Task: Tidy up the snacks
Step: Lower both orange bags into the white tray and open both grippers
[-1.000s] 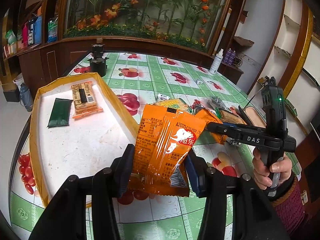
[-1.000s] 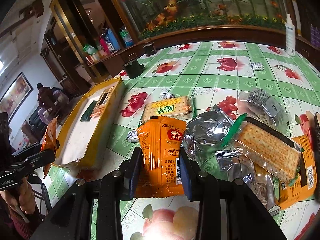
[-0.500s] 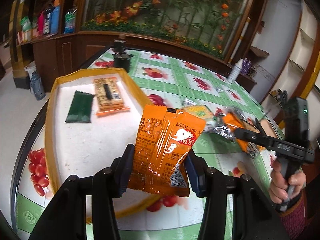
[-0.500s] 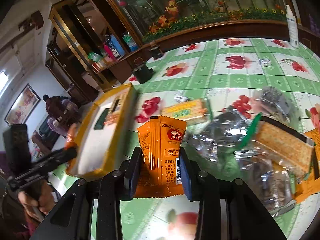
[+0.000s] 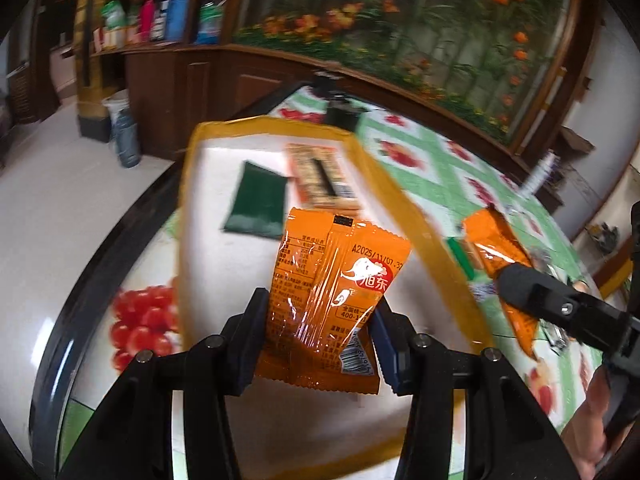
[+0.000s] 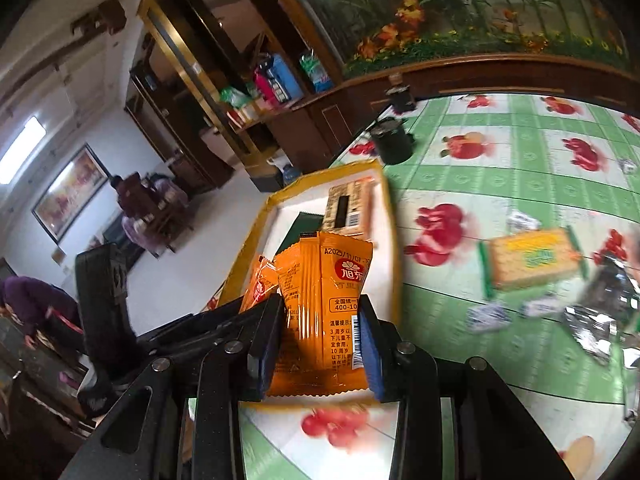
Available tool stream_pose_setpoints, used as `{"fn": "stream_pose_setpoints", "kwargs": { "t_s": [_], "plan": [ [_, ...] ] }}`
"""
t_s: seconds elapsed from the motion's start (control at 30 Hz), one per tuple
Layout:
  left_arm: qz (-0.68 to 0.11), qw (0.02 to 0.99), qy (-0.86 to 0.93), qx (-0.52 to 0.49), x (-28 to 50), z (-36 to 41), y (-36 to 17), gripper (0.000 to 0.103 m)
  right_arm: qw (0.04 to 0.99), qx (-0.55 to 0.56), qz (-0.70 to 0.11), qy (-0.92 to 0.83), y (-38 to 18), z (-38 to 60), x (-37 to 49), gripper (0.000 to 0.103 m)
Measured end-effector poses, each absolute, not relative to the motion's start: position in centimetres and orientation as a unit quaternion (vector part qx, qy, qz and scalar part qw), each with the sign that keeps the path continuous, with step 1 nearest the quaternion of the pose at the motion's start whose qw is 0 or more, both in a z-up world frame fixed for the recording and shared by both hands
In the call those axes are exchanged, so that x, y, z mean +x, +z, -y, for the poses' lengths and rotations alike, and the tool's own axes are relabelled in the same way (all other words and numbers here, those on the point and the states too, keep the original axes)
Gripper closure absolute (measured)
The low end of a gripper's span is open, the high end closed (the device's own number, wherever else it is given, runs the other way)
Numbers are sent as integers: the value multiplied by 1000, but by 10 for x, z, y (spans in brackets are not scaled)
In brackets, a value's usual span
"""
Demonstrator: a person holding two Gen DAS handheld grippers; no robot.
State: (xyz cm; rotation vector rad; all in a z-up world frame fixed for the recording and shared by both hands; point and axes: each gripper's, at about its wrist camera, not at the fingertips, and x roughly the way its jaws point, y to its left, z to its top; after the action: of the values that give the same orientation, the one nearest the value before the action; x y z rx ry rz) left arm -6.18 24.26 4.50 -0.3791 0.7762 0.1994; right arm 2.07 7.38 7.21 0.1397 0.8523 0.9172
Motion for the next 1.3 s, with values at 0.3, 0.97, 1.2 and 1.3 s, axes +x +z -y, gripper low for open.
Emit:
{"fn": "stream_pose_setpoints", "kwargs": {
  "t_s": [0.3, 0.97, 1.2, 1.3],
  "plan": [
    [-381, 900, 139, -157, -56, -247, 41, 55, 804, 45, -456, 379, 39, -124, 48, 64],
    [-393, 899, 172, -91, -43, -229, 31, 48, 826, -20, -429, 365, 30, -138, 40, 58],
    [-388, 902, 164, -92, -46, -227, 33, 39, 822, -5, -426, 378, 34, -132, 40, 52],
    [-383, 904, 165, -95, -50, -228, 38, 39, 822, 18, -418, 387, 42, -123, 41, 52]
  ]
}}
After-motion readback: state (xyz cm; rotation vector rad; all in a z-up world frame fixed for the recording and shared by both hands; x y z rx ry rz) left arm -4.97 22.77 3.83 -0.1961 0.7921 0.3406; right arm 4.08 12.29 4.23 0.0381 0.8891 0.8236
